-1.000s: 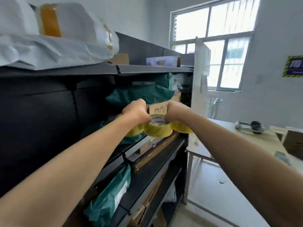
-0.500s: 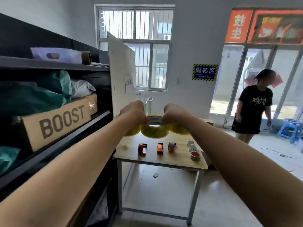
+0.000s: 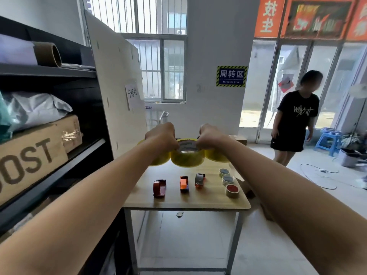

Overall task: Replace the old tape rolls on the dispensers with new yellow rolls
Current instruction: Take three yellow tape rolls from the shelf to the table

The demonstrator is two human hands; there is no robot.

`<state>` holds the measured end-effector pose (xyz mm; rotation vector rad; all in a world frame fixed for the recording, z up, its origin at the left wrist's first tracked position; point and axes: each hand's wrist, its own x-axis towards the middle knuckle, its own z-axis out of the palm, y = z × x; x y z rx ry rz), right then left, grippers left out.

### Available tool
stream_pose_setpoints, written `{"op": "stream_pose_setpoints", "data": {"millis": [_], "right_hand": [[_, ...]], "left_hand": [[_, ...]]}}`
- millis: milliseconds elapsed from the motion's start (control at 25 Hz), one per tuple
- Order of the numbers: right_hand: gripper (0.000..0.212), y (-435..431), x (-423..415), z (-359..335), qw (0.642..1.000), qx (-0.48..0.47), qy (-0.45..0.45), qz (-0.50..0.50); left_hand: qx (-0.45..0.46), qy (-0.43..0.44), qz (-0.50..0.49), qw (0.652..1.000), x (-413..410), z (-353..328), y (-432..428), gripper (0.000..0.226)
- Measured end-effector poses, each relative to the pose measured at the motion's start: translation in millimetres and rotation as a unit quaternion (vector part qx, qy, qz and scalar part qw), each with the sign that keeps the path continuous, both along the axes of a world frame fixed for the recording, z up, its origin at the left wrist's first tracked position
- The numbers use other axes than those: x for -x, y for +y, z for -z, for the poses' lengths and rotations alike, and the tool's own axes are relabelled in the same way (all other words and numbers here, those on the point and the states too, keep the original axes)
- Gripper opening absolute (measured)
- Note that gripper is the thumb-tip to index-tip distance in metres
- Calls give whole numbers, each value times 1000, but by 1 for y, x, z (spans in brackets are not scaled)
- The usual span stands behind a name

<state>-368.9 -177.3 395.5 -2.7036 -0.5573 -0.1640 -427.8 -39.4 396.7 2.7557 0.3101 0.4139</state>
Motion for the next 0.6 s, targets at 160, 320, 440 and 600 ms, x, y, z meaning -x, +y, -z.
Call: {"op": "stream_pose_setpoints", "data": {"millis": [160,320,440,600], "right_hand": [[24,40,-56,-6,1000,4,0,14],[24,72,-108,-12,1000,11,1,27],[25,85,-141,-17,999,16,7,34],[19,96,-197,-20,999,21,8,36]], "left_hand": [[-9,-9,15,1000,-65,-9,44,27],[-15,-17,27,999,-126,-11,78,29],[-10,-15,28,999,-162,-12,93,29],[-10,-17,27,999,-218,-13,102,29]]}}
